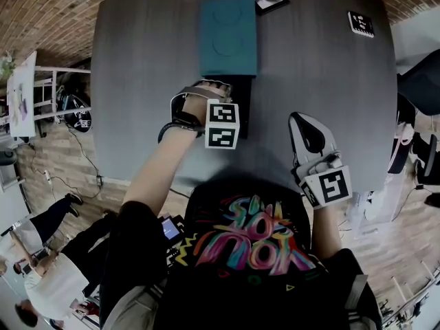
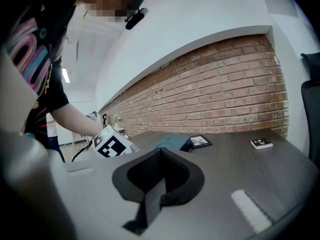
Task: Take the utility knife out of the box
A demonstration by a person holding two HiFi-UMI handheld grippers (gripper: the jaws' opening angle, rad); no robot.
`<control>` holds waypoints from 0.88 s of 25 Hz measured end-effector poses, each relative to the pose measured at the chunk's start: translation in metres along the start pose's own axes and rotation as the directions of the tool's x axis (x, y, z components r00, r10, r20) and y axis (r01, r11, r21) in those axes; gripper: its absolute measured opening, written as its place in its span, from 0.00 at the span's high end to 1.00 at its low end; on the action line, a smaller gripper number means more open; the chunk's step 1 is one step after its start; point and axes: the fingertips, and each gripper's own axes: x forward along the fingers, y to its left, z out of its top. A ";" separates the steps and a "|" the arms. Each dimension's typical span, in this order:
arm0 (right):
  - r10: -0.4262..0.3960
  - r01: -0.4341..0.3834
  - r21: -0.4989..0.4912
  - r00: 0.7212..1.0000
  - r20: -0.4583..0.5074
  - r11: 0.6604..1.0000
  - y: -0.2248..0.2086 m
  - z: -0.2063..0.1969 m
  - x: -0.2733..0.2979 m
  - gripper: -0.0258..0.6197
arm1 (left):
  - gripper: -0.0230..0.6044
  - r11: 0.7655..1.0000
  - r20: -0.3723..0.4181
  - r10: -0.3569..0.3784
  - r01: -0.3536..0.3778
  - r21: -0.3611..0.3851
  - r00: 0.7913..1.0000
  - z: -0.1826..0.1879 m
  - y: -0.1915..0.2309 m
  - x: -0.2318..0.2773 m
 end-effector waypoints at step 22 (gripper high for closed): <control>-0.037 0.039 0.032 0.998 -0.046 0.999 -0.016 -0.014 0.005 0.96 | 0.86 0.997 0.047 -0.079 0.079 0.006 0.996 0.000 -0.018 0.002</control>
